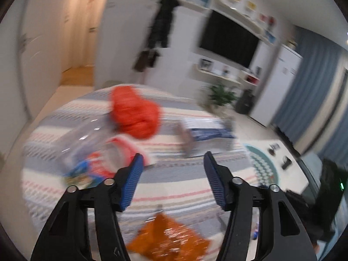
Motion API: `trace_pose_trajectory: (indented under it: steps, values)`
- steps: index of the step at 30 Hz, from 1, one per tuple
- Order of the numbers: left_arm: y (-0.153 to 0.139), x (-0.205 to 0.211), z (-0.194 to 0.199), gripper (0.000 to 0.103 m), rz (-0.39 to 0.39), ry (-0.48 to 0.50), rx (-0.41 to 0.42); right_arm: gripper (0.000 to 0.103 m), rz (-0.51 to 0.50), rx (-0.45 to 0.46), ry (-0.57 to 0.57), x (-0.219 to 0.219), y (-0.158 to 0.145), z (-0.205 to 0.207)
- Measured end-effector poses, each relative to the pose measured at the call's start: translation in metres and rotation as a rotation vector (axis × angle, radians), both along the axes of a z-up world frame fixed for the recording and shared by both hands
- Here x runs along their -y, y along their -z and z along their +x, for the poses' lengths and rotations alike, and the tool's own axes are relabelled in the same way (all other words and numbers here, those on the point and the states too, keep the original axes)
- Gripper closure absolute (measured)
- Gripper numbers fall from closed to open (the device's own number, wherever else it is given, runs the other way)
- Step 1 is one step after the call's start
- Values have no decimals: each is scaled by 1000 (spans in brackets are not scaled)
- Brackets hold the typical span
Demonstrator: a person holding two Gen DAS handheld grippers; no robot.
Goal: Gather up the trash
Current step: 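Return both tools over the table toward the snack bag and card box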
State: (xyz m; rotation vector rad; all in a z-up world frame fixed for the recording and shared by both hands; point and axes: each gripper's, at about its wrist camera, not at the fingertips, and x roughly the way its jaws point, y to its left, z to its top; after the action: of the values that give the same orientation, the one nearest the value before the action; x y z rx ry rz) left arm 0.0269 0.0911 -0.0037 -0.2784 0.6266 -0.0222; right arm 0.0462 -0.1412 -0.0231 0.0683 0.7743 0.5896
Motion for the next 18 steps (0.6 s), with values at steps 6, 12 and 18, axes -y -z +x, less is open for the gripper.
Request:
trace_pose_trajectory:
  steps: [6,12,18]
  values:
    - [23,-58,-14,40,22,-124,-77,44,-47,-48,-101,-49,22,-20]
    - [55,-91,-13,40,-15,-200,-167,20,-82,-88,-179,-88,39,-34]
    - [79,-96,2,40,-55,-204,-233,14,-189,-57,-193,-111,53,-43]
